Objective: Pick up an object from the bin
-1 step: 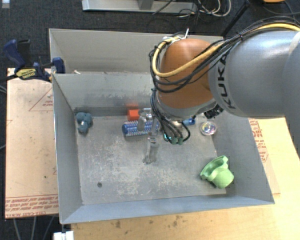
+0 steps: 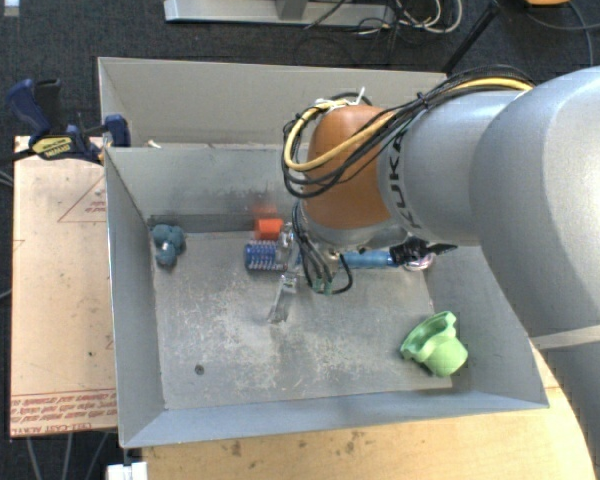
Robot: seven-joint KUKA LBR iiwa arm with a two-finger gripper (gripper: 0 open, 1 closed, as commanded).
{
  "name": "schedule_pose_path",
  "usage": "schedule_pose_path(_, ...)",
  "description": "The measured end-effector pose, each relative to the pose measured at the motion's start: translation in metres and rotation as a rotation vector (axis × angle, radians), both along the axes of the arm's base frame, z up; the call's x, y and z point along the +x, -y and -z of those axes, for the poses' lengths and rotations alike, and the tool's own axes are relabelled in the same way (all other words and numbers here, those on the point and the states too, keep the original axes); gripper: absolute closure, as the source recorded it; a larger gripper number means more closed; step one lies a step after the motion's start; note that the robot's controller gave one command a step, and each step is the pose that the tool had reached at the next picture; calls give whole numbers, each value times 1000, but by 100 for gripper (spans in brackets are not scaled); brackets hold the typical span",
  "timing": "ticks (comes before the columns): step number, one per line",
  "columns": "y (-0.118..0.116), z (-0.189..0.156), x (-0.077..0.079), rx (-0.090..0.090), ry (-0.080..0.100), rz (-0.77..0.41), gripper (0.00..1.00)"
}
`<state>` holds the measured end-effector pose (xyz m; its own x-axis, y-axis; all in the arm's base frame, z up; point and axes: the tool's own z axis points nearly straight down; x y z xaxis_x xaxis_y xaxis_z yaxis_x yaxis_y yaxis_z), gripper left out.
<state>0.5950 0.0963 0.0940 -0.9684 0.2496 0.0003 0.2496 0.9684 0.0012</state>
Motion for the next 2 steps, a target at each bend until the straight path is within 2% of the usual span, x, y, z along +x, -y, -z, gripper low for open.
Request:
schedule_pose_path(1,8,22,49,1,8,-20,0)
schedule_pose_path(2,8,19,50,2,15,-19,100)
